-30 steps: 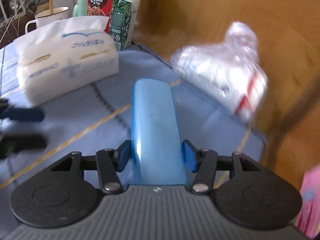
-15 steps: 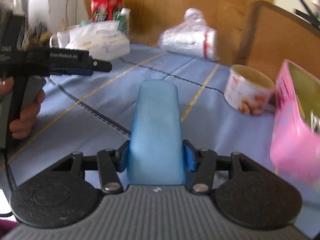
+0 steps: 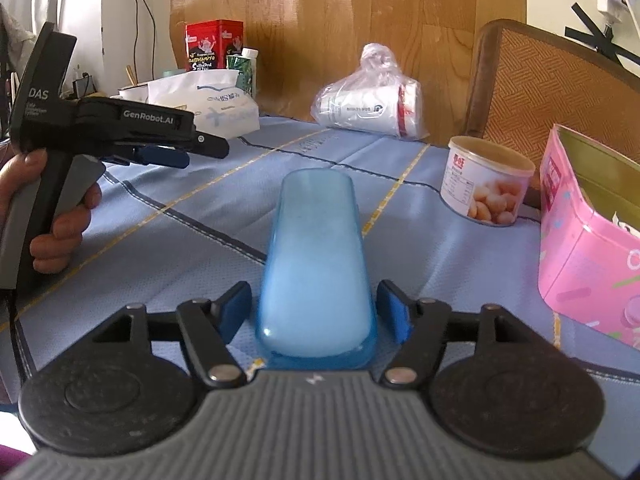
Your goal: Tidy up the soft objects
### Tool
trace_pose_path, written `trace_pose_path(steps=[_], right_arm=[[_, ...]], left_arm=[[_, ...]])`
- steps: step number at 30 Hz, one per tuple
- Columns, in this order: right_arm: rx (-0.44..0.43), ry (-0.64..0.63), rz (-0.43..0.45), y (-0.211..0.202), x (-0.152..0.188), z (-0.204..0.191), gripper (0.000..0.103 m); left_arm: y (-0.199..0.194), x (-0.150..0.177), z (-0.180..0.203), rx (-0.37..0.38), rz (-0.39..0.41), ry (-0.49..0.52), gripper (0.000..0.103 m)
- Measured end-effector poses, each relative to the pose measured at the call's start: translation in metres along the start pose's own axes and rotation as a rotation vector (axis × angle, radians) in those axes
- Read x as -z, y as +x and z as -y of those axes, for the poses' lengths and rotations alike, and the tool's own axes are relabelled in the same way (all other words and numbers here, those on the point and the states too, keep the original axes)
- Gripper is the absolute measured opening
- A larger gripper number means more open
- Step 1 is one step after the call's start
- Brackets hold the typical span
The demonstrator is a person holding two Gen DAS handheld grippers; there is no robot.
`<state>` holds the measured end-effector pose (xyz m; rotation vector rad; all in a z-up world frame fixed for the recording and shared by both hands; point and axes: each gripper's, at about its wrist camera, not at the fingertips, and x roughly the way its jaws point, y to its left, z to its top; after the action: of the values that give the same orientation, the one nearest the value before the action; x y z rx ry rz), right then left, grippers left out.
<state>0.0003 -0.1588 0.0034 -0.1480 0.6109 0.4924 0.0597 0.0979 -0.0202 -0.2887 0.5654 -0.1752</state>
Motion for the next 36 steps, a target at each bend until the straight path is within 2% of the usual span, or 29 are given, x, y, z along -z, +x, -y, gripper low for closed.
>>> trace_pose_path(steps=[36], right_arm=[[0.011,0.076,0.040,-0.0067,0.0037,0.0028,0.072]], left_arm=[[0.0009,0.0014,0.0058,0.045,-0.012,0.041,0.069]])
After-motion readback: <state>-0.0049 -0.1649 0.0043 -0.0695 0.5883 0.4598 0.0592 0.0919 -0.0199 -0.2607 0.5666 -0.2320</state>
